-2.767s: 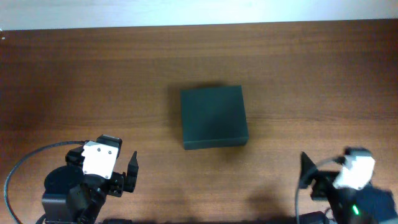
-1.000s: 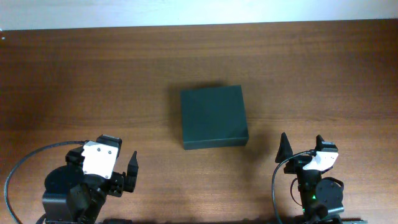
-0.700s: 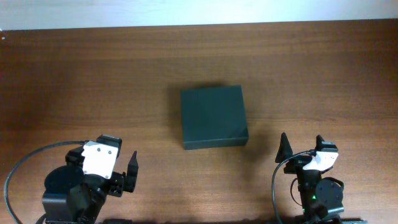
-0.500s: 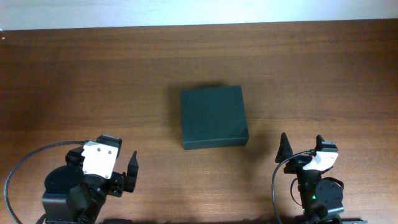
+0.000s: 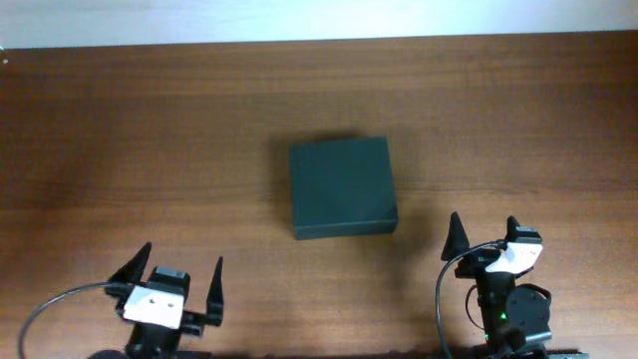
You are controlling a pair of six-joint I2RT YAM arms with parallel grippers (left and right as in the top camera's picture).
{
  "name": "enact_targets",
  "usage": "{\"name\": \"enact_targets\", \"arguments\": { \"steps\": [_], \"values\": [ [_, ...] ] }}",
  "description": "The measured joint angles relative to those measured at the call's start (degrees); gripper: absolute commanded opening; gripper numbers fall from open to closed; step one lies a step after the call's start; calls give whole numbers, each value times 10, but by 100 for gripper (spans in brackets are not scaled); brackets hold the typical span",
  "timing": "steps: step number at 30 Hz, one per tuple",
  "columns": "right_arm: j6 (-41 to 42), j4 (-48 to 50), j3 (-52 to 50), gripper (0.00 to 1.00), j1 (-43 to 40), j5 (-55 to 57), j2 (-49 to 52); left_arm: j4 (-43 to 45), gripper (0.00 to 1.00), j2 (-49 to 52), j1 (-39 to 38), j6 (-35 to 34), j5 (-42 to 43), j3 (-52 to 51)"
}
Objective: Pack container
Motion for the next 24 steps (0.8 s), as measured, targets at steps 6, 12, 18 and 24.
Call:
{"name": "enact_targets", "arguments": {
  "steps": [6, 12, 18, 24],
  "values": [
    [-1, 0, 0, 99, 0, 0, 0, 221, 99, -67, 0, -42, -19, -183],
    [0, 0, 0, 99, 0, 0, 0, 424, 99, -69, 0, -66, -61, -331],
    [0, 0, 0, 99, 0, 0, 0, 406, 99, -69, 0, -115, -104, -394],
    [0, 0, 0, 99, 0, 0, 0, 400, 99, -69, 0, -129, -105, -407]
  ]
}}
